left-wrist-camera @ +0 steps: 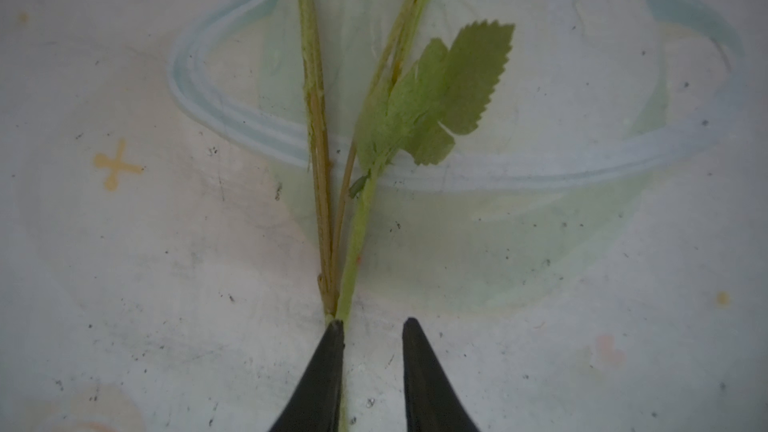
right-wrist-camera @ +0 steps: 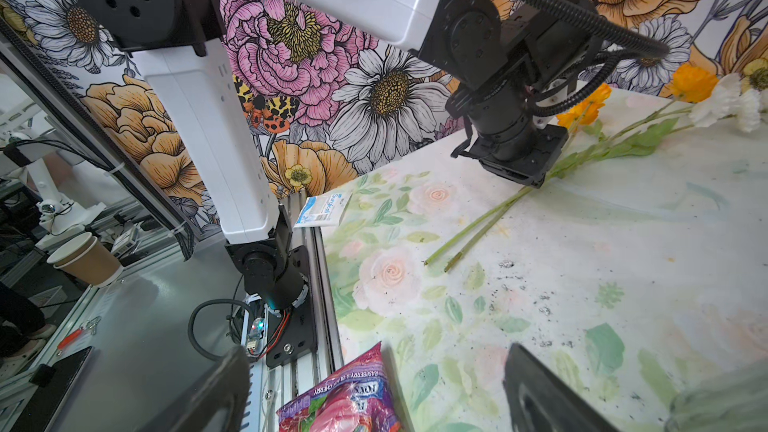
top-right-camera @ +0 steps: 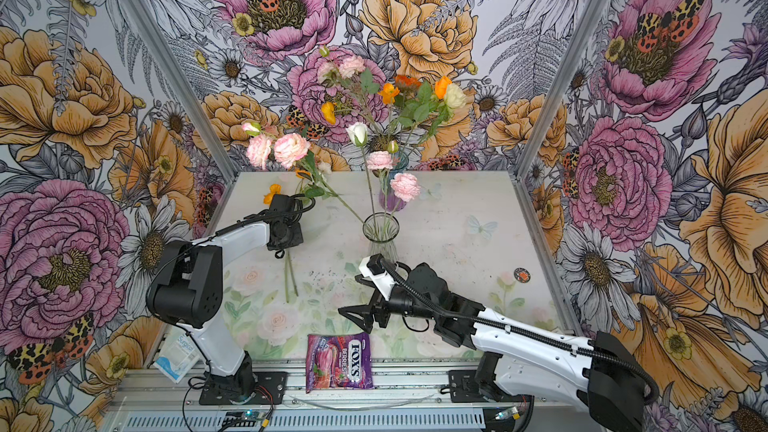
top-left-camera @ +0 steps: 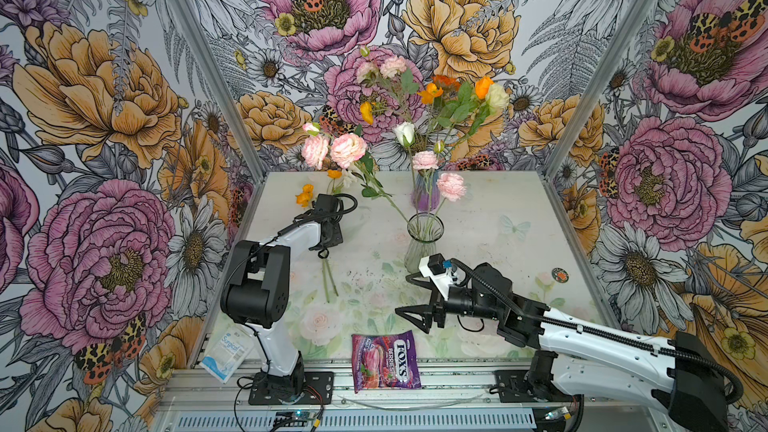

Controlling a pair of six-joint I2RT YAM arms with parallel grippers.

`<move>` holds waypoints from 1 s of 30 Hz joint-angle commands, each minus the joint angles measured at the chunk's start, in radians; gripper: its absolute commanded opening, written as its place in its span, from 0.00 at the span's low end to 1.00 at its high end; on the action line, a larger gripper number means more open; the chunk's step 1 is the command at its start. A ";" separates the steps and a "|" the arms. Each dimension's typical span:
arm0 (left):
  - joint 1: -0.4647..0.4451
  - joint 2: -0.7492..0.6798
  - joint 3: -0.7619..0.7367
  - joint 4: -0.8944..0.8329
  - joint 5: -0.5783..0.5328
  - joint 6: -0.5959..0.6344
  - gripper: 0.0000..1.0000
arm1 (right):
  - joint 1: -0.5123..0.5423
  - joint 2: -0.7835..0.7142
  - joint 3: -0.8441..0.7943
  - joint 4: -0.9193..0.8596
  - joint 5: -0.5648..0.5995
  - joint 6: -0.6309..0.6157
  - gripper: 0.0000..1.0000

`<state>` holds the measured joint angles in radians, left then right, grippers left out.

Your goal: Arrange the flowers into the vase

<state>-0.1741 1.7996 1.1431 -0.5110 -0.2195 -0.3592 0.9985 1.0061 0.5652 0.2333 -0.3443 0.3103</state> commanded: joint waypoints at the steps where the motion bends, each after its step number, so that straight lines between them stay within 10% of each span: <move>1: 0.025 0.029 0.035 0.013 -0.008 0.017 0.25 | 0.005 0.011 -0.003 0.033 -0.001 -0.025 0.96; 30: 0.014 0.170 0.132 -0.048 0.024 0.012 0.08 | 0.003 0.031 0.010 0.036 -0.009 -0.031 0.97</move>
<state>-0.1524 1.9530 1.2594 -0.5346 -0.1932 -0.3454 0.9981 1.0546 0.5652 0.2661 -0.3450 0.2909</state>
